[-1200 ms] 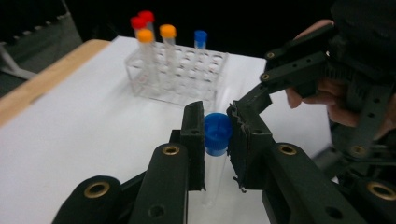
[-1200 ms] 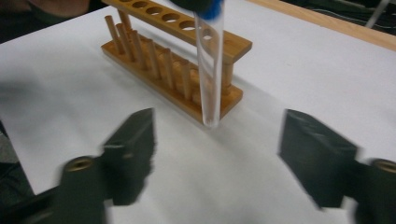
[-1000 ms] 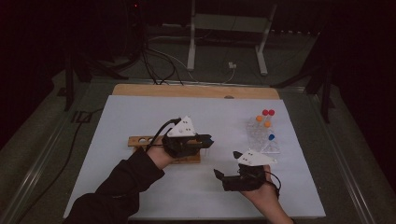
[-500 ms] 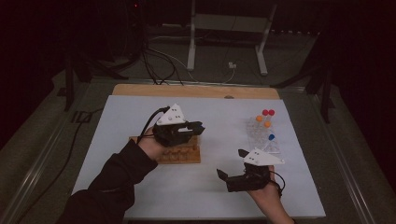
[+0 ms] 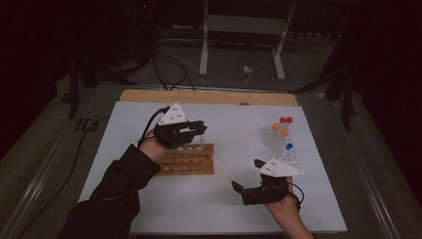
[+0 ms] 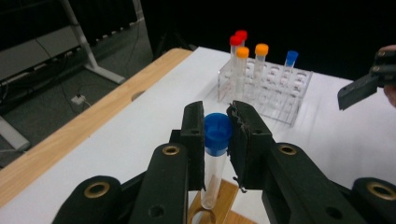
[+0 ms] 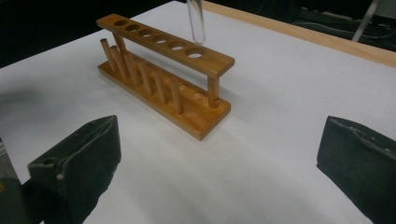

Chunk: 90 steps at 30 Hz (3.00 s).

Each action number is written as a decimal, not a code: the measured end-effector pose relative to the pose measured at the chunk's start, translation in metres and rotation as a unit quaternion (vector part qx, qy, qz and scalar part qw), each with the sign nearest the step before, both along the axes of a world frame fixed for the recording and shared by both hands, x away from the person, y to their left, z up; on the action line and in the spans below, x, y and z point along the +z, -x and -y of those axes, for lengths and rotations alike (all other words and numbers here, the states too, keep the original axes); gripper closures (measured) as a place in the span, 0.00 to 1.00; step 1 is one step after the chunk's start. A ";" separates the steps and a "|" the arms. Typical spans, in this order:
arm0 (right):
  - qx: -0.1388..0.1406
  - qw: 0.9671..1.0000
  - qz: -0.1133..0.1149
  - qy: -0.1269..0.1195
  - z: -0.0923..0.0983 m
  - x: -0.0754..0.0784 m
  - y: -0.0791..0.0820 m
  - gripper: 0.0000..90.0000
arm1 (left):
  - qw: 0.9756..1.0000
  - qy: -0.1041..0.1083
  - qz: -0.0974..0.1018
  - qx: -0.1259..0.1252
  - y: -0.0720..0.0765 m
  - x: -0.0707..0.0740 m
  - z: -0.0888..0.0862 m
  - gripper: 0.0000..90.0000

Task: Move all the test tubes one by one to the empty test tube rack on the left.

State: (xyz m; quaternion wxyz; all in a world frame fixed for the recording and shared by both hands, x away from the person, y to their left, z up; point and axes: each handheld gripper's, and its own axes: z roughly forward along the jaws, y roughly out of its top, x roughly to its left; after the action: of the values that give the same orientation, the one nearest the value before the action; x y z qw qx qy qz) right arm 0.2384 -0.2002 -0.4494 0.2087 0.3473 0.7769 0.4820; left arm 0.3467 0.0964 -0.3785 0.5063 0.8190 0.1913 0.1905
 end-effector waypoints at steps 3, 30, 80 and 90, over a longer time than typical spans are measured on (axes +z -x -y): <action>0.000 1.000 -0.001 -0.003 0.001 0.000 0.000 0.00 | 1.000 0.001 -0.003 0.006 -0.001 -0.005 -0.003 0.86; 0.008 1.000 -0.007 -0.004 0.002 -0.003 0.000 0.00 | 0.998 -0.012 -0.056 0.017 -0.011 -0.067 -0.002 0.86; -0.100 0.994 0.033 -0.031 0.081 0.041 -0.036 0.00 | 0.996 0.033 -0.072 -0.042 0.065 -0.066 -0.048 0.04; -0.161 0.986 0.017 -0.027 0.118 0.031 -0.045 0.07 | 0.995 0.039 -0.081 -0.036 0.074 -0.074 -0.057 0.04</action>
State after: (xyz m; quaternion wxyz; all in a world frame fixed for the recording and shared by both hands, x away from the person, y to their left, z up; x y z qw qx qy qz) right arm 0.2830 -0.3180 -0.4179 0.2870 0.4652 0.6939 0.4687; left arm 0.2726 0.1539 -0.4521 0.5273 0.8176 0.2098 0.0973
